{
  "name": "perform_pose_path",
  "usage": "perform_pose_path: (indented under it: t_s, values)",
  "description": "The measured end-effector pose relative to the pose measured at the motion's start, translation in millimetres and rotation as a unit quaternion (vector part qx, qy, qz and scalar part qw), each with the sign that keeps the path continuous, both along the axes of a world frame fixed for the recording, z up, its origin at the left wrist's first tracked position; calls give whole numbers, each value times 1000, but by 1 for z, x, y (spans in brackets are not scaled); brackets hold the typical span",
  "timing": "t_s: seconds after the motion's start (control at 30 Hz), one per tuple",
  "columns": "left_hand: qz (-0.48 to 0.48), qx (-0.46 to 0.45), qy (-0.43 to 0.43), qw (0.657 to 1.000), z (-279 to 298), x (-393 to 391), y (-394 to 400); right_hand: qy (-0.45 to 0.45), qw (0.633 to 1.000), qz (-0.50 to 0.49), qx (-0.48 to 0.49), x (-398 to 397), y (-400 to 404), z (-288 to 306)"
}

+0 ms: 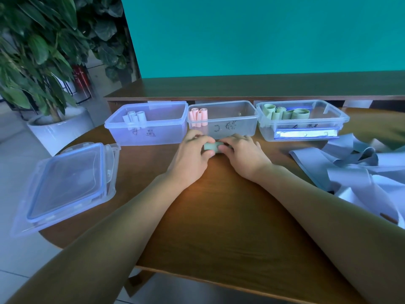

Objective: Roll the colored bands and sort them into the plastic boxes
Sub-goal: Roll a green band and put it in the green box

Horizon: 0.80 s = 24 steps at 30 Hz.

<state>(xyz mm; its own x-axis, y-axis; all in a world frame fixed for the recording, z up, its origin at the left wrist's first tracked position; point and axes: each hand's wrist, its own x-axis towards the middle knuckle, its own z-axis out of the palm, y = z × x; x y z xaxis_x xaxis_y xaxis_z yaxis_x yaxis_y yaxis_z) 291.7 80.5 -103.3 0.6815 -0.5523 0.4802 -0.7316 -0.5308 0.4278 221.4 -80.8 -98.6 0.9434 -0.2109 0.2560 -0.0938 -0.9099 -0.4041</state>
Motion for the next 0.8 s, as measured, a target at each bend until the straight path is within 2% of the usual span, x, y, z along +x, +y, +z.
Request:
perform_pose_path:
  t_s: [0.2, 0.37, 0.63, 0.8]
  values:
    - [8, 8, 34, 999, 1, 5, 0, -6, 1000, 14, -1, 6, -2, -2]
    - [19, 28, 55, 998, 0, 12, 0, -23, 998, 26, 51, 10, -7, -3]
    - [21, 30, 57, 998, 4, 4, 1, -36, 996, 29, 78, 18, -8, -5]
    - [20, 38, 21, 999, 6, -4, 0, -53, 994, 65, 74, 11, -7, -7]
